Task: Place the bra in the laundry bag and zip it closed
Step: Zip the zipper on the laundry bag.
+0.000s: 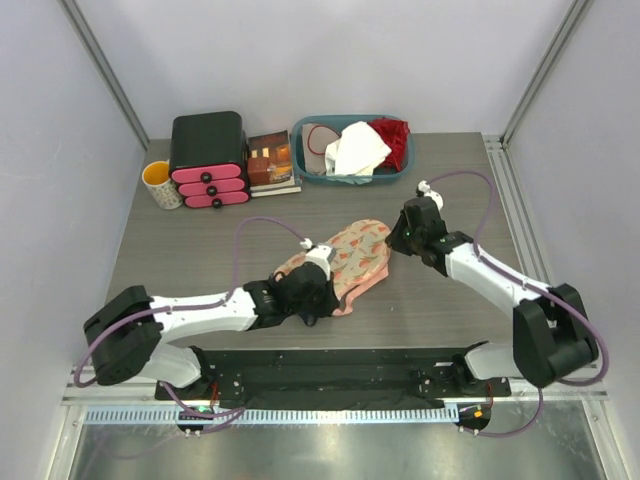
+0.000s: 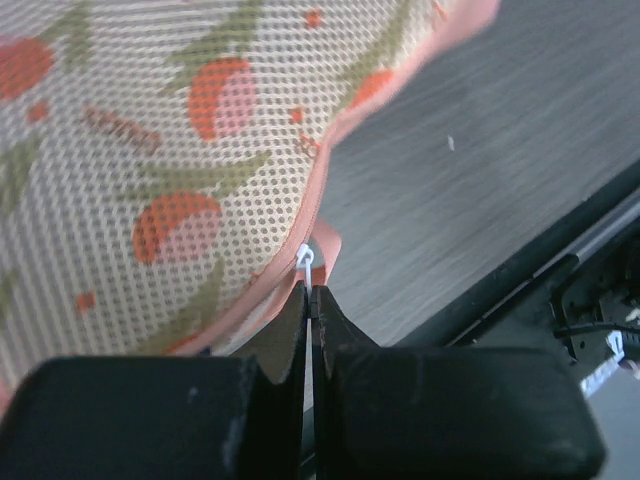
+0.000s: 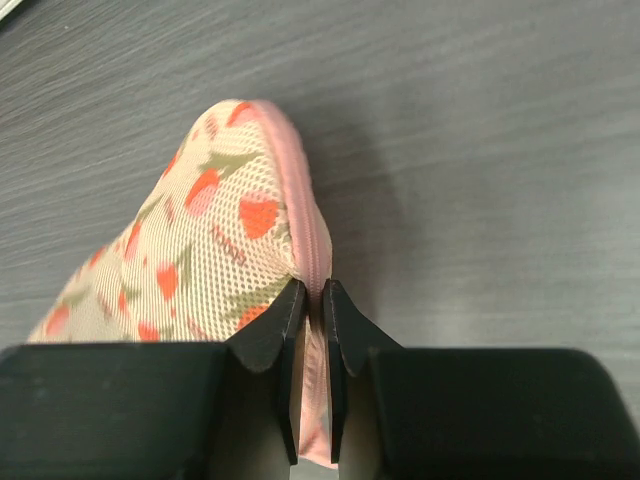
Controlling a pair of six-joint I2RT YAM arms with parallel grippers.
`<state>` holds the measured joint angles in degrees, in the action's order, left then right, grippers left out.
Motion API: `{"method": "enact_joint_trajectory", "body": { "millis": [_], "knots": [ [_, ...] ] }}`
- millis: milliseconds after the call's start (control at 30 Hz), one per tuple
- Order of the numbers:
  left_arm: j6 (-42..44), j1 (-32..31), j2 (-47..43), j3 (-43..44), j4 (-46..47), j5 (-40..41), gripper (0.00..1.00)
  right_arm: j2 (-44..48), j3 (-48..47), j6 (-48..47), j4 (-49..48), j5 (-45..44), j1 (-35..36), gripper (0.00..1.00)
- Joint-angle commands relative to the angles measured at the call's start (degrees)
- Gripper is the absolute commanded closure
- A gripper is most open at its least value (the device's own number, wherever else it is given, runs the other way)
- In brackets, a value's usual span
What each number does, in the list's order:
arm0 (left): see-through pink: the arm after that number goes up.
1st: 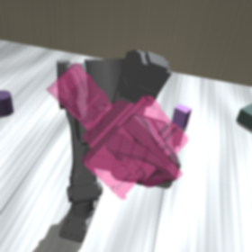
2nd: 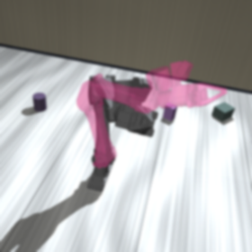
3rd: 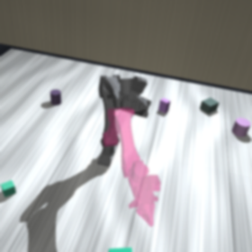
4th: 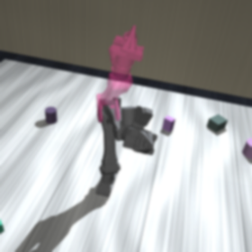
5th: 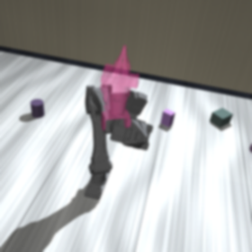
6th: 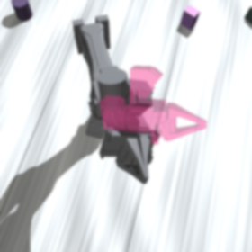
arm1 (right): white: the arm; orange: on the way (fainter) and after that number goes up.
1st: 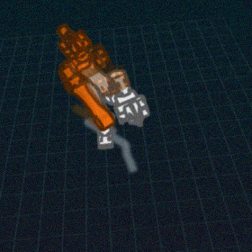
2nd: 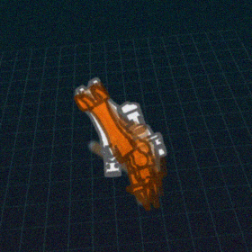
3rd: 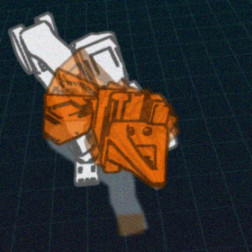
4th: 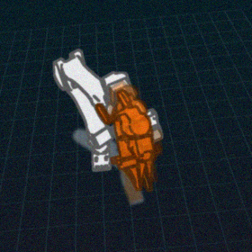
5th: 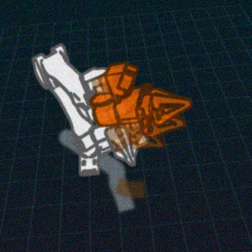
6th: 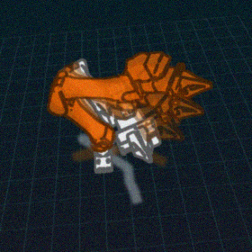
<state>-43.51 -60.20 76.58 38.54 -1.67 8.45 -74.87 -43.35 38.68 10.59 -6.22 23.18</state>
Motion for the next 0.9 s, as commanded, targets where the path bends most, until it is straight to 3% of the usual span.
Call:
{"method": "enact_joint_trajectory", "body": {
  "millis": [0,100,200,233,333,433,467,533,567,733,867],
  "knots": [
    [-0.08,-4.47,5.58,6.19,6.68,-3.79,1.0,-6.07,-8.75,-7.3,1.01,0.42,-3.04,0.84],
    [-1.05,-5.36,9.1,7.68,7.65,-4.23,1.0,-9.76,-12.35,-8.78,1.45,1.03,-3.93,0.8],
    [-0.88,-5.27,10.96,9.79,7.12,-3.88,1.0,-10.3,-13.69,-9.32,2.77,4.63,-3.93,0.65],
    [-0.7,-5.27,11.92,10.49,6.86,-3.27,1.0,-10.03,-13.69,-9.49,3.55,4.9,-3.84,0.54],
    [1.14,-5.27,14.12,14.53,5.1,-3.26,1.0,-7.84,-12.73,-9.76,8.82,4.38,-3.41,0.46],
    [2.72,-5.27,14.39,17.61,4.4,-4.58,0.85,-2.24,-8.43,-9.59,11.55,2.62,-1.75,0.41],
    [2.9,-5.27,13.35,17.7,4.4,-4.75,0.66,-0.56,-7.11,-9.41,12.52,2.09,-1.3,0.4],
    [3.6,-5.36,11.24,16.83,3.61,-4.5,0.5,4.35,-3.51,-8.19,13.4,3.48,-0.07,0.39],
    [3.69,-5.27,8.7,16.57,2.39,-3.1,0.35,5.95,-0.71,-7.74,13.23,4.89,0.28,0.38],
    [5.62,-5.27,-1.32,11.83,-8.5,2.0,0.29,12.81,7.48,-3.7,8.41,17.52,2.22,0.33],
    [8.17,-5.01,-8.19,8.92,-16.95,4.47,0.28,11.34,14.42,-0.8,-3.95,24.49,2.31,0.27]
  ]
}}
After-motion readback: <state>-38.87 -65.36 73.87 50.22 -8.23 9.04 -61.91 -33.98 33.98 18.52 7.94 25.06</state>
